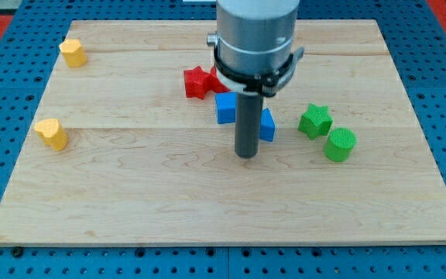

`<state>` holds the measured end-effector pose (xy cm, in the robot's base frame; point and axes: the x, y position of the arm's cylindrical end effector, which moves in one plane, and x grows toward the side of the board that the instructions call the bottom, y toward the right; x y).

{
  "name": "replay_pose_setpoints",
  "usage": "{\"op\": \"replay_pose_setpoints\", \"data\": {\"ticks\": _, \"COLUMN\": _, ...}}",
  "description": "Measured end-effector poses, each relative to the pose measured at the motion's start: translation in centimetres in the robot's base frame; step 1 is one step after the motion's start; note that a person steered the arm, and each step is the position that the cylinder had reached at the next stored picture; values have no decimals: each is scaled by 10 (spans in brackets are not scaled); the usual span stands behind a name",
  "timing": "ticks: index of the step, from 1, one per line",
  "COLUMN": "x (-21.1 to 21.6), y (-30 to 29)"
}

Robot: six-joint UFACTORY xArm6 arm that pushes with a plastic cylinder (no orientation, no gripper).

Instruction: Push the blue triangle to the right side of the blue cube

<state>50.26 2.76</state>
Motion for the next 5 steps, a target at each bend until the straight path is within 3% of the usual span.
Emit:
{"op": "replay_pose_setpoints", "data": {"ticks": 1, "x": 20, "y": 6}}
{"op": "replay_pose_setpoints", "data": {"ticks": 3, "x": 18, "y": 33}}
{"op": "replay_pose_setpoints", "data": {"ticks": 4, "x": -31, "y": 50}}
{"op": "replay_pose_setpoints", "data": {"ticks": 5, "x": -52, "y": 57}}
